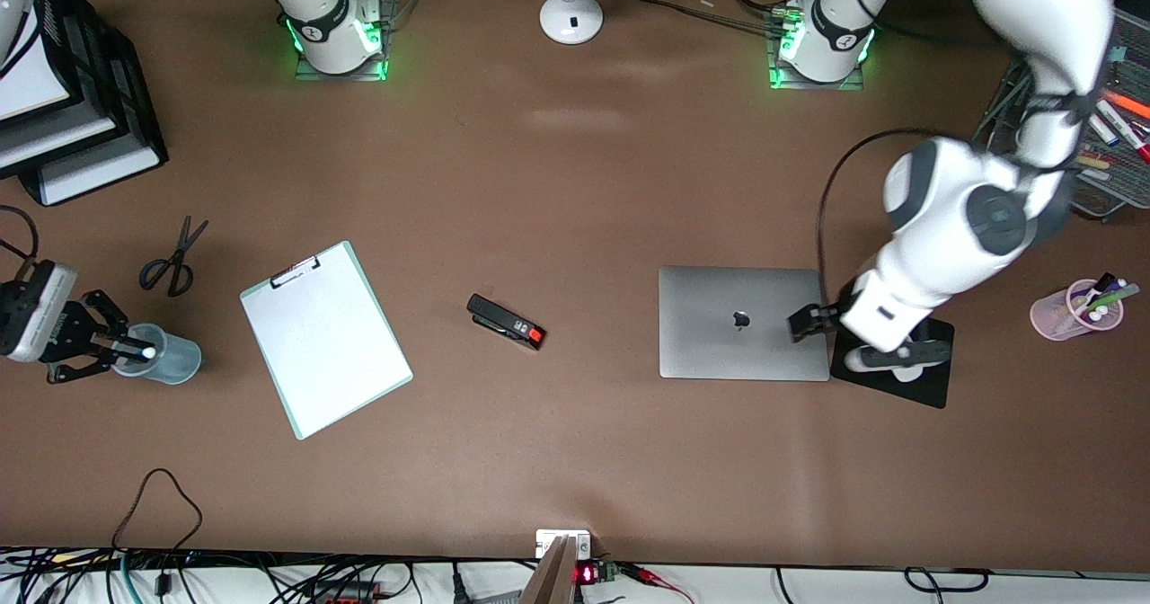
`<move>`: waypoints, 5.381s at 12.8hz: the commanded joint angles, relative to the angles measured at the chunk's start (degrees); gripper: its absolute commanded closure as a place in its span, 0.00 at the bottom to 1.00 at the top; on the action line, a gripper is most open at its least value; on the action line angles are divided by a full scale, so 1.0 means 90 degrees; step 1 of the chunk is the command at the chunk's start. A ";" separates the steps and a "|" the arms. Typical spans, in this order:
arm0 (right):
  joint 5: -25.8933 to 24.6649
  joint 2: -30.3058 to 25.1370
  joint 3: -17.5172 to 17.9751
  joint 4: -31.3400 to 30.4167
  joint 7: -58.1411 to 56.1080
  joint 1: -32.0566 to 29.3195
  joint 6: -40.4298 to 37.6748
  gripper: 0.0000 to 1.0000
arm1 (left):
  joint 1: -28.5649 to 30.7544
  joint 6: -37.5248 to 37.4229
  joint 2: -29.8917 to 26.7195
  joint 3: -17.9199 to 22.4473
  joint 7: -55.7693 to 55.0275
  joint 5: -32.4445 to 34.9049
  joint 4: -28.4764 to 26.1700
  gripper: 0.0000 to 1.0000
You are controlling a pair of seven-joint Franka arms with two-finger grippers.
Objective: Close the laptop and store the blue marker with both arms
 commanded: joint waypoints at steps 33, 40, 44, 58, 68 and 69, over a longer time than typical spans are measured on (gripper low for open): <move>0.0939 0.0564 0.0095 -0.0236 -0.0598 -0.1103 -0.0476 0.00 | -0.1016 -0.4207 -0.3540 0.2008 0.1943 -0.0195 0.0110 0.00; -0.0262 -0.0861 0.0115 -0.0431 0.2939 -0.0011 -0.0524 0.00 | -0.0919 -0.4021 -0.3445 0.1969 0.2021 -0.0263 0.0127 0.00; -0.0759 -0.1545 0.0115 -0.0715 0.4491 0.0614 -0.0515 0.00 | -0.0938 -0.3698 -0.3317 0.1930 0.2031 -0.0302 0.0078 0.00; -0.3121 -0.2357 0.0105 -0.0862 1.2168 0.1982 -0.1948 0.00 | -0.0958 -0.3864 -0.3356 0.1804 0.1992 -0.0527 0.0108 0.00; -0.3798 -0.2845 0.0047 -0.0343 1.3225 0.1602 -0.2771 0.00 | -0.0938 -0.3854 -0.3366 0.1784 0.2012 -0.0508 0.0127 0.00; -0.3798 -0.2942 0.0056 -0.0508 1.3226 0.1631 -0.2626 0.00 | -0.0929 -0.3835 -0.3366 0.1784 0.2012 -0.0508 0.0127 0.00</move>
